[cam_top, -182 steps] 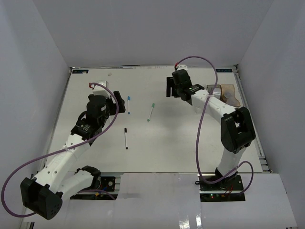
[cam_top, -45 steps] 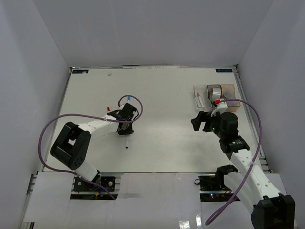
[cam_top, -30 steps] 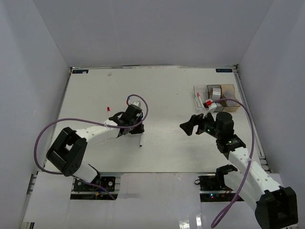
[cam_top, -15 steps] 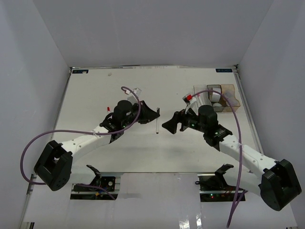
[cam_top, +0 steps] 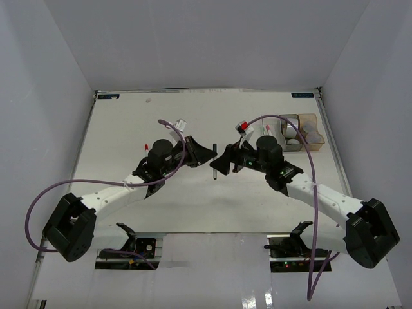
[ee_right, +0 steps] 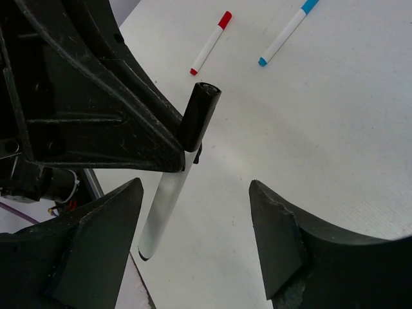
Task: Sort the stationery into containers
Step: Place the pen in the storage box.
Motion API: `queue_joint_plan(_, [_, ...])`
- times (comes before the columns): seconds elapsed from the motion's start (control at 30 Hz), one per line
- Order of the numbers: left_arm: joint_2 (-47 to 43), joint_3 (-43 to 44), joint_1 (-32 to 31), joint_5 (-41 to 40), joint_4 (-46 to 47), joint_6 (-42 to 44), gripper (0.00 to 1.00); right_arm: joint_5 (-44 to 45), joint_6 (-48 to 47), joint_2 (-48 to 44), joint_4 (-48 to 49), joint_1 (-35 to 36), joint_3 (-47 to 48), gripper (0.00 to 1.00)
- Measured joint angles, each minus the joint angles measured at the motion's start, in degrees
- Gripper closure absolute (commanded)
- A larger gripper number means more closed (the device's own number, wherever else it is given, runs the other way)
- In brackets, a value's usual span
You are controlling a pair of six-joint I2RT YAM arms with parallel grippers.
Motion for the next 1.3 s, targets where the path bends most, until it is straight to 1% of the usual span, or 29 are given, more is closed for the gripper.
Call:
queue_joint_plan(0.07, [-0.1, 0.0, 0.0, 0.0, 0.8, 0.0, 0.82, 0.0, 0.1, 0.7, 0.1, 0.4, 0.5, 0.34])
queue_joint_plan(0.1, [-0.1, 0.0, 0.0, 0.0, 1.2, 0.0, 0.82, 0.0, 0.2, 0.9, 0.1, 0.5, 0.7, 0.4])
queue_joint_plan(0.17, [-0.1, -0.1, 0.0, 0.0, 1.5, 0.0, 0.82, -0.3, 0.4, 1.2, 0.4, 0.8, 0.8, 0.47])
queue_joint_plan(0.2, [-0.1, -0.3, 0.0, 0.0, 1.7, 0.0, 0.82, -0.5, 0.7, 1.4, 0.5, 0.9, 0.8, 0.55])
queue_joint_plan(0.27, [-0.1, -0.7, 0.0, -0.2, 2.2, 0.0, 0.81, -0.9, 1.0, 1.5, 0.7, 0.9, 0.8, 0.64])
queue_joint_plan(0.3, [-0.1, -0.9, 0.0, -0.2, 2.1, 0.0, 0.8, -1.1, 1.2, 1.6, 0.8, 1.1, 0.8, 0.72])
queue_joint_plan(0.33, [-0.1, -1.0, 0.0, -0.2, 2.2, 0.0, 0.79, -1.3, 1.2, 1.6, 0.9, 1.2, 0.8, 0.74])
queue_joint_plan(0.4, [-0.1, -1.2, 0.0, -0.3, 2.5, 0.2, 0.72, -1.2, 1.5, 1.6, 0.7, 1.3, 0.9, 0.8])
queue_joint_plan(0.43, [-0.1, -1.2, 0.0, -0.5, 2.8, 0.3, 0.68, -1.2, 1.5, 1.6, 0.7, 1.3, 0.9, 0.82])
queue_joint_plan(0.47, [-0.1, -1.2, 0.0, -0.6, 2.9, 0.5, 0.56, -1.2, 1.4, 1.6, 0.4, 1.1, 0.9, 0.83])
queue_joint_plan(0.5, [-0.1, -1.3, 0.0, -0.7, 2.9, 0.8, 0.5, -1.0, 1.3, 1.7, 0.2, 1.1, 1.1, 0.85])
queue_joint_plan(0.53, [-0.1, -1.4, 0.0, -0.7, 2.8, 0.8, 0.45, -0.7, 1.0, 1.9, 0.0, 1.1, 1.3, 0.86])
queue_joint_plan(0.57, [-0.1, -1.4, 0.0, -0.8, 2.6, 1.0, 0.31, -0.3, 0.7, 1.9, -0.4, 1.1, 1.6, 0.87])
queue_joint_plan(0.63, [-0.1, -1.4, 0.0, -1.6, 1.9, 1.5, 0.21, 1.1, -0.2, 1.9, -1.7, 1.1, 2.3, 0.91])
queue_joint_plan(0.67, [-0.2, -1.4, 0.0, -2.0, 1.1, 1.7, 0.14, 2.2, -0.9, 2.0, -3.2, 1.1, 2.9, 0.92])
queue_joint_plan(0.7, [-0.5, -1.4, 0.1, -2.7, 0.0, 2.1, 0.11, 3.7, -1.5, 2.2, -4.6, 1.0, 3.5, 0.92])
queue_joint_plan(0.8, [-1.8, -0.5, 0.4, -4.6, -5.6, 3.6, 0.05, 8.3, -3.4, 4.0, -9.0, -0.5, 6.6, 0.92])
queue_joint_plan(0.93, [-4.4, 4.2, 3.1, -6.7, -16.0, 6.6, 0.02, 13.7, -6.4, 7.7, -16.1, -5.8, 11.0, 0.92])
queue_joint_plan(1.0, [-5.7, 7.3, 6.3, -7.3, -21.0, 8.6, 0.02, 15.3, -8.2, 10.0, -19.1, -9.6, 13.3, 0.92])
queue_joint_plan(1.1, [-6.5, 13.4, 14.3, -8.1, -29.7, 12.9, 0.02, 19.6, -11.1, 14.3, -24.2, -15.5, 17.9, 0.92])
queue_joint_plan(1.17, [-6.4, 16.2, 18.9, -9.0, -34.4, 16.0, 0.02, 22.6, -13.1, 17.4, -27.0, -17.9, 21.9, 0.92])
queue_joint_plan(1.23, [-6.3, 17.2, 23.0, -9.3, -37.7, 19.3, 0.02, 25.5, -15.1, 20.5, -28.9, -19.4, 26.2, 0.92])
queue_joint_plan(1.3, [-6.3, 16.2, 25.2, -10.4, -40.0, 21.4, 0.02, 28.0, -16.9, 23.7, -30.5, -20.8, 30.4, 0.92])
